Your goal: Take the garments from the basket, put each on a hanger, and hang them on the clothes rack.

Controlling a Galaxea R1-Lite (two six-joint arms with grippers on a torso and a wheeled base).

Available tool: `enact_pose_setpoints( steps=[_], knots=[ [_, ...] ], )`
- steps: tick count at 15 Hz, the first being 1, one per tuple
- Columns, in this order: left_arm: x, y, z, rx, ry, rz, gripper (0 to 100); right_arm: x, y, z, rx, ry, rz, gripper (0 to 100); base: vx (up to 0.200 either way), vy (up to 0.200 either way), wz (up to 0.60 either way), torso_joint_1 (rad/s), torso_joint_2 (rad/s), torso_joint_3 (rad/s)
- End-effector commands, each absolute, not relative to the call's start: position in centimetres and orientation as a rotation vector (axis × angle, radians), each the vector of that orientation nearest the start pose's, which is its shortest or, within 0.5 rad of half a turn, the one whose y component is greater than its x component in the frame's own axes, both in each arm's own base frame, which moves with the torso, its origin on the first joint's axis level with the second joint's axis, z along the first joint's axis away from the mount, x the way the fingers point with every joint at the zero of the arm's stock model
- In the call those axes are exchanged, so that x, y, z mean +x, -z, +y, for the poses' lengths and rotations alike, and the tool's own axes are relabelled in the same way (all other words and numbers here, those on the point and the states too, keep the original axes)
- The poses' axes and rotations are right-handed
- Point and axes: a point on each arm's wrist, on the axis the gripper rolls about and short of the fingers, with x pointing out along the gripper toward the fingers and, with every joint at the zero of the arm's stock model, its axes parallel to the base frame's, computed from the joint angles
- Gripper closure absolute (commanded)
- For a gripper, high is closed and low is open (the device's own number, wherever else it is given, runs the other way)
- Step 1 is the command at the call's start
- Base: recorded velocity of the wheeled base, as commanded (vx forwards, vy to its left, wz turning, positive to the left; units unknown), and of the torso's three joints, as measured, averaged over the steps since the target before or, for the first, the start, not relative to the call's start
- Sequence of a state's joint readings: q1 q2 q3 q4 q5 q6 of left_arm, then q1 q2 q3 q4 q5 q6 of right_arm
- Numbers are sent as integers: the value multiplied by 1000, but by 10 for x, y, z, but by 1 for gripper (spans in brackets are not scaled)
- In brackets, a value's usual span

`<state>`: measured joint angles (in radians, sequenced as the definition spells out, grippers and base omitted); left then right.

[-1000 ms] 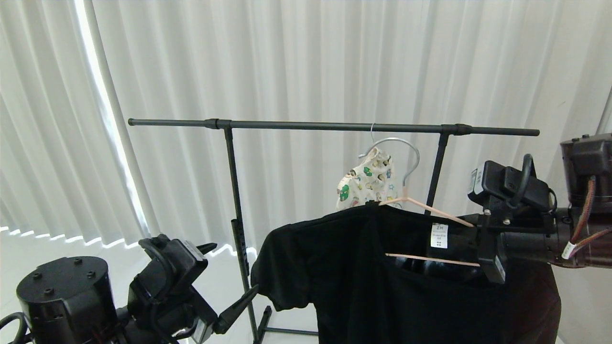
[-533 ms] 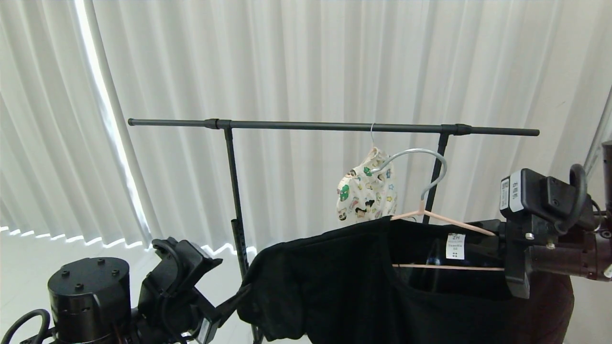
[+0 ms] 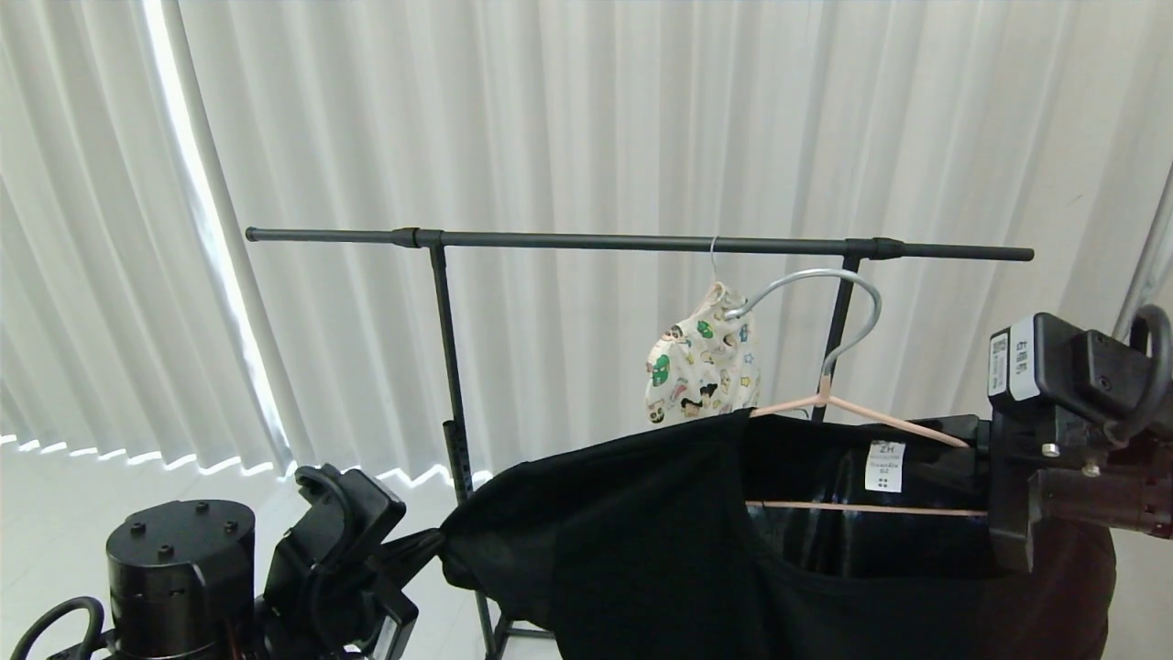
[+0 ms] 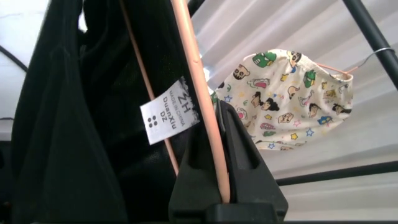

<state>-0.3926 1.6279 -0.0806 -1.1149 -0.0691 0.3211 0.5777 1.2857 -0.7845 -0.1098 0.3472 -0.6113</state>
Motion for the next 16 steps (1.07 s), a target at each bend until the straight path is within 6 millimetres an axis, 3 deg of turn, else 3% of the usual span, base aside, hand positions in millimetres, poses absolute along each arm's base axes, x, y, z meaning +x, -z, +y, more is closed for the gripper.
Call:
enact_pose_setpoints(
  steps=[1,4,8,13,14,16],
  knots=[
    [182,-78,-60,379,420,398,100,160,-234,113,-602,-1002,99,100,0,0,0,0,0,0],
    [186,-78,-48,373,334,415,100,159,-236,110,-594,-987,99,100,0,0,0,0,0,0],
    [195,-101,-52,440,330,237,100,161,-236,108,-588,-967,108,100,0,0,0,0,0,0],
    [191,-103,-52,460,341,211,100,162,-236,106,-572,-931,127,100,0,0,0,0,0,0],
    [191,-104,-52,460,340,208,0,162,-236,106,-572,-931,127,100,0,0,0,0,0,0],
    [191,-103,-52,458,343,209,0,163,-235,105,-572,-927,130,100,0,0,0,0,0,0]
  ],
)
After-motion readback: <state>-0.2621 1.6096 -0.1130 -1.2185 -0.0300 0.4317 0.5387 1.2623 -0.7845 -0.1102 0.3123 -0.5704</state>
